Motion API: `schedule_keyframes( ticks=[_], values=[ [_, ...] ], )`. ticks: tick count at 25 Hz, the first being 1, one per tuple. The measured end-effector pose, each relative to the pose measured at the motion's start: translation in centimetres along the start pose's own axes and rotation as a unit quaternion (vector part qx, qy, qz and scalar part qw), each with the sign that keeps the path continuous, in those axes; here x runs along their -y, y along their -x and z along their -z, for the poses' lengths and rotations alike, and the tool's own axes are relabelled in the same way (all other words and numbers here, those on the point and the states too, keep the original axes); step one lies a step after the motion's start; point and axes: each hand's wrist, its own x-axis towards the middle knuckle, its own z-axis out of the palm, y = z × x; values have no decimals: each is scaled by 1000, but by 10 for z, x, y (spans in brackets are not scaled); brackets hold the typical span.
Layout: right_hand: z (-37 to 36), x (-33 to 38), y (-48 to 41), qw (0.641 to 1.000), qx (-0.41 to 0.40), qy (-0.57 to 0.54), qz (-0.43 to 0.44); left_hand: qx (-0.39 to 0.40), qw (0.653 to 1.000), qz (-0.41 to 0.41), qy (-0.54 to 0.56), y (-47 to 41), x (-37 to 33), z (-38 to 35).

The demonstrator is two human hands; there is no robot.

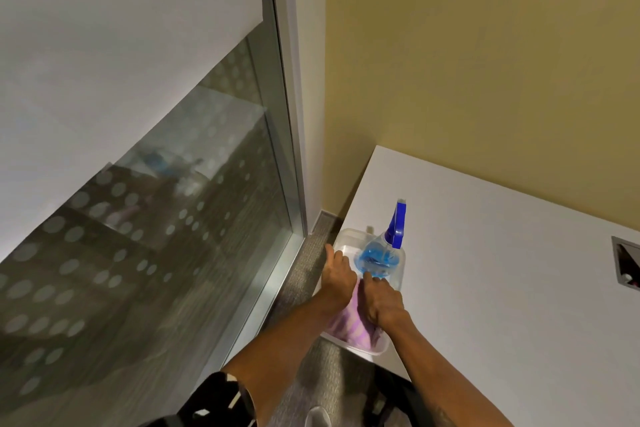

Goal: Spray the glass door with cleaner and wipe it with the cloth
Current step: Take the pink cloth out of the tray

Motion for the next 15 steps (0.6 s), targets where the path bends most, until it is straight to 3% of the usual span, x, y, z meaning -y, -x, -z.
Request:
schedule_keyframes(
  ticks=[3, 5, 8, 10, 13, 15],
  values=[
    [1, 5, 0, 999, 1, 37, -22, -21, 1000, -6, 11, 6, 5, -4],
    [7, 7, 4, 999, -1, -6, -48, -37, 999, -23, 25, 17, 10, -1],
    [30, 8, 19, 998, 13, -42, -46, -72, 987, -22, 139, 42, 19, 14],
    [50, 7, 30, 997, 4, -64, -36, -88, 957, -21, 275, 64, 27, 26],
    [88, 3, 52, 996, 54, -58, 49, -119, 869, -12, 481, 113, 38, 41],
    [112, -1, 74, 990, 83, -44, 104, -139, 830, -18, 540, 146, 45, 49]
  ],
)
